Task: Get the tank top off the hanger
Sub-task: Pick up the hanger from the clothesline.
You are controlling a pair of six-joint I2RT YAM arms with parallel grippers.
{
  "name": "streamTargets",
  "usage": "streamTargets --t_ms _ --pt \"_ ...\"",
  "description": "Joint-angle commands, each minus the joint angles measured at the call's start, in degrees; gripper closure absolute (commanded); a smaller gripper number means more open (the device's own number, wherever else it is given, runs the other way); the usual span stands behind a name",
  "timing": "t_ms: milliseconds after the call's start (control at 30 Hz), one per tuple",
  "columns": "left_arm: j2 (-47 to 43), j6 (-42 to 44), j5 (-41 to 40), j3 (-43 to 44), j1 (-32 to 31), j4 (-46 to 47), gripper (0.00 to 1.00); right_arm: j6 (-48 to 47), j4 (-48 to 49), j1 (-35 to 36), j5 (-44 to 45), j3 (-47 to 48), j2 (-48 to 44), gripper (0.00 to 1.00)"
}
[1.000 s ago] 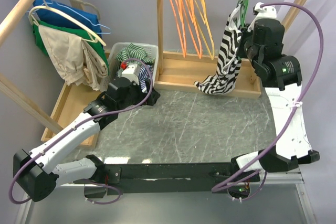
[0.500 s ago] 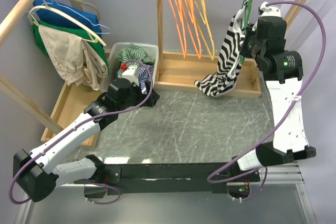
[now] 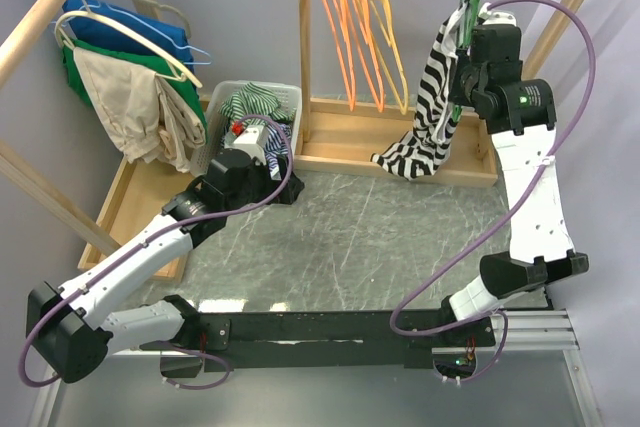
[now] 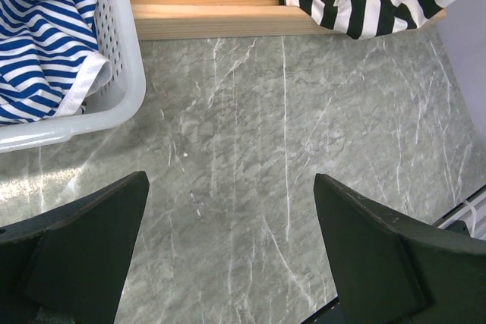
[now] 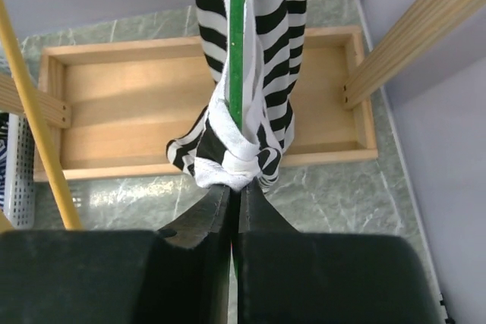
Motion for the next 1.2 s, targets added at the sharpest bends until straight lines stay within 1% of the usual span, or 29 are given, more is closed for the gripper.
streamTargets --t_ms 0,167,300,533,700,800,867,967,1100,1167 --pt "0.54 0.24 -0.1 0.36 -0.19 1.4 0.04 -1.47 4.18 -0.2 3.31 -0.46 -3.56 1.0" --pt "1.07 -0.2 0.34 0.54 -0.19 2.1 0.04 -3.85 7.96 0.86 7.88 -1.95 -5.67 1.0" --pt "0.98 -0.81 0.61 0.36 -0.19 2.54 0.04 -3.94 13.66 0.86 7.19 -4.67 -8.21 1.0" --pt "-0.69 -0.55 -1.67 0.54 -0.1 2.01 0.04 -5.17 28.77 0.86 5.87 -13.55 -15.24 1.0" --pt "-1.83 -0.72 -2.55 -0.17 -0.19 2.37 0.04 -5.17 32.48 0.86 3.67 -17.34 -18.85 1.0" --pt "-1.92 -0.55 -2.82 -0.08 -0.19 2.28 0.04 -4.91 32.49 1.04 1.56 -17.69 -21.05 1.0" --pt "-1.92 -0.46 -2.82 0.27 -0.19 2.02 0.04 -4.03 28.46 1.12 1.29 -14.9 -20.79 1.0" --pt "-2.09 -0.64 -2.73 0.18 -0.19 2.01 0.04 -3.77 25.02 1.12 0.51 -14.44 -21.4 1.0" --pt "-2.36 -0.72 -2.29 0.62 -0.19 1.32 0.04 -2.19 15.73 1.39 -0.99 -11.46 -20.09 1.0" --pt "-2.27 -0.72 -2.03 0.8 -0.19 0.87 0.04 -1.31 13.51 1.74 -1.52 -11.63 -20.26 1.0"
